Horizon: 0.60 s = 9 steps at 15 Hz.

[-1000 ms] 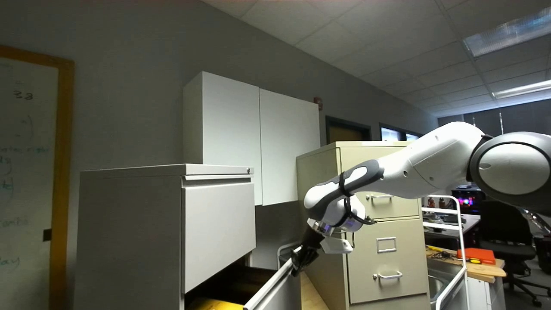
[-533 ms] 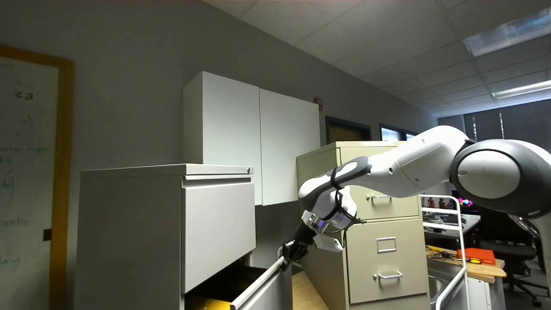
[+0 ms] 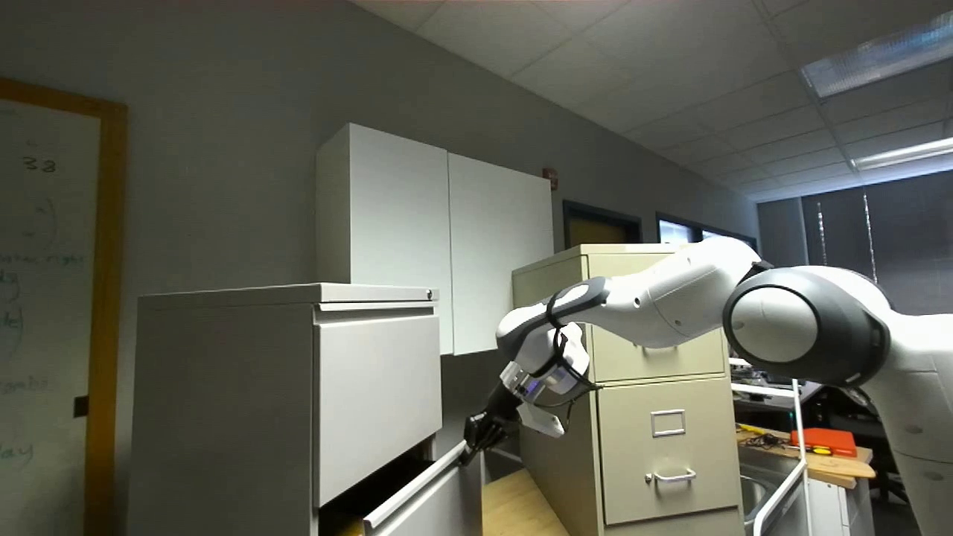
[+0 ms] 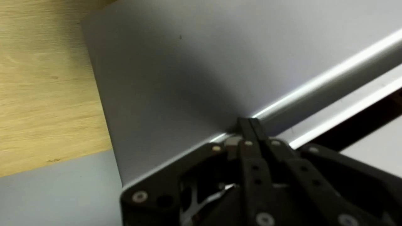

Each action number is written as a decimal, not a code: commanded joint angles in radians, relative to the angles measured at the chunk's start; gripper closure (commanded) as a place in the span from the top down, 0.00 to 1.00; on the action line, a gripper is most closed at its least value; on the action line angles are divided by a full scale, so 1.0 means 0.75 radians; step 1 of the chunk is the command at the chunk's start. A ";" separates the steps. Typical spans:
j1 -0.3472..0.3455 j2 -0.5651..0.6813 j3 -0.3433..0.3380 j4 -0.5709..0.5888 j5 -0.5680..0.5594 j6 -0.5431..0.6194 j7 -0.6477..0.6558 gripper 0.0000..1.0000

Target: Close the bottom drawer of the left cabinet

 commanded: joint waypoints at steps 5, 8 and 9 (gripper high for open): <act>-0.051 0.201 0.107 0.370 0.059 -0.074 0.025 0.02; -0.058 0.268 0.135 0.463 0.044 -0.088 0.038 0.02; -0.058 0.295 0.142 0.501 0.033 -0.093 0.044 0.02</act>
